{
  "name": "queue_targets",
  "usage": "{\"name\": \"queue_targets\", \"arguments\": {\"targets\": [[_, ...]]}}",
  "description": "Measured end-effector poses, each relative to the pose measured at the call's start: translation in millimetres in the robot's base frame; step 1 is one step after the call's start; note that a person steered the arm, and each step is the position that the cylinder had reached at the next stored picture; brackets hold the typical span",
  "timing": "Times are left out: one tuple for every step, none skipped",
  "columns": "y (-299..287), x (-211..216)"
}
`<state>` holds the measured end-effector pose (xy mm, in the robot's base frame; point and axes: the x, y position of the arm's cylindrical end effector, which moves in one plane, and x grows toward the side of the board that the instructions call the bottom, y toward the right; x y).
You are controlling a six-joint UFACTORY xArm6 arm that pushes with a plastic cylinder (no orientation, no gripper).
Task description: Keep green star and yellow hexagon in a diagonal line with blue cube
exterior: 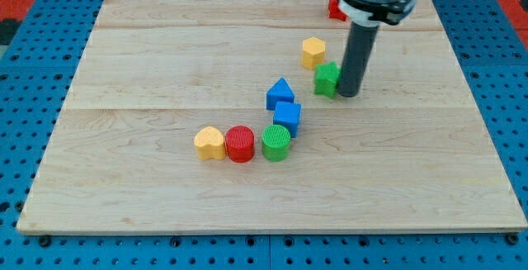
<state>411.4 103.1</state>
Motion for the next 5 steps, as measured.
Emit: {"name": "queue_targets", "arguments": {"targets": [[-30, -27], [-12, -32], [-8, -45], [-65, -59], [-107, -76]]}}
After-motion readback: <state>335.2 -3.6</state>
